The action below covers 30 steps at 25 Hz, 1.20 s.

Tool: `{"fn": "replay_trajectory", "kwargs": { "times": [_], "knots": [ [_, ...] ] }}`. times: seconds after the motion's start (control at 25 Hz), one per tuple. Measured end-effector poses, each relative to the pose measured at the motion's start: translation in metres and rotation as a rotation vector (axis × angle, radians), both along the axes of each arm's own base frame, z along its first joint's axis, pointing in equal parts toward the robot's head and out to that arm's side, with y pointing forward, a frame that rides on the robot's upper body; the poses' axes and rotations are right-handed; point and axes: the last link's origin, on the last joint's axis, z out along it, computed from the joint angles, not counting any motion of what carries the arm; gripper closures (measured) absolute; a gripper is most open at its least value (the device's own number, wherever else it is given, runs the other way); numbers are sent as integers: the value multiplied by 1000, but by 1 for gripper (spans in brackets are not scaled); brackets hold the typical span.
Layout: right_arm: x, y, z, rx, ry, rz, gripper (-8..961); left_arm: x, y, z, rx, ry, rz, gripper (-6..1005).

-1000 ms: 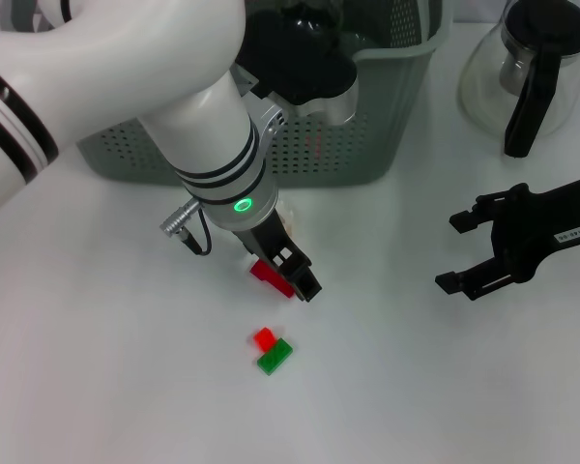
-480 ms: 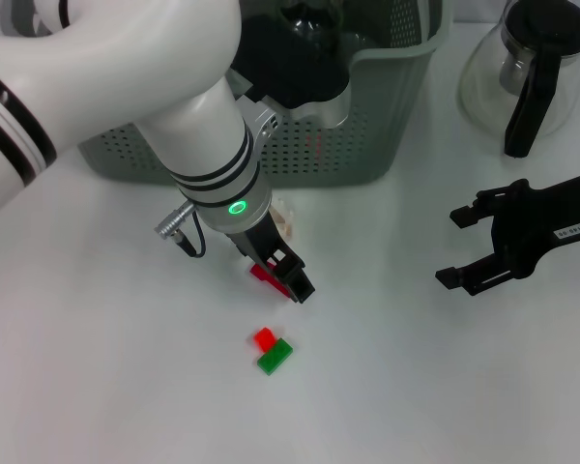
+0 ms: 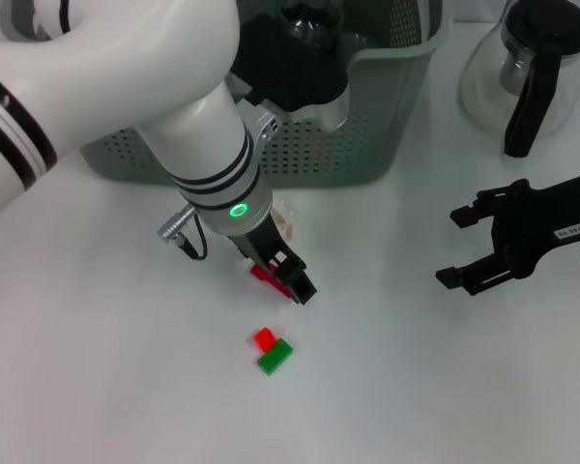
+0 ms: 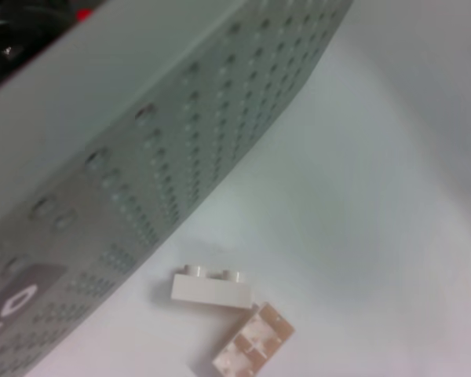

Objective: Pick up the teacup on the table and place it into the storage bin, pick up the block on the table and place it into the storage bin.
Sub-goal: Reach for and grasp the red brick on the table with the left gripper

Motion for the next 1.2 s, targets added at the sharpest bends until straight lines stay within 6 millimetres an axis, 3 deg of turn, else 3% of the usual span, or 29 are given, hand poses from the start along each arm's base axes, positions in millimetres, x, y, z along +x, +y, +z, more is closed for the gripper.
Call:
{"fn": "replay_trajectory", "kwargs": {
  "times": [1.2],
  "knots": [
    [0, 0, -1, -1, 1, -1, 7, -3, 1, -1, 7, 1, 0, 92]
  ]
}}
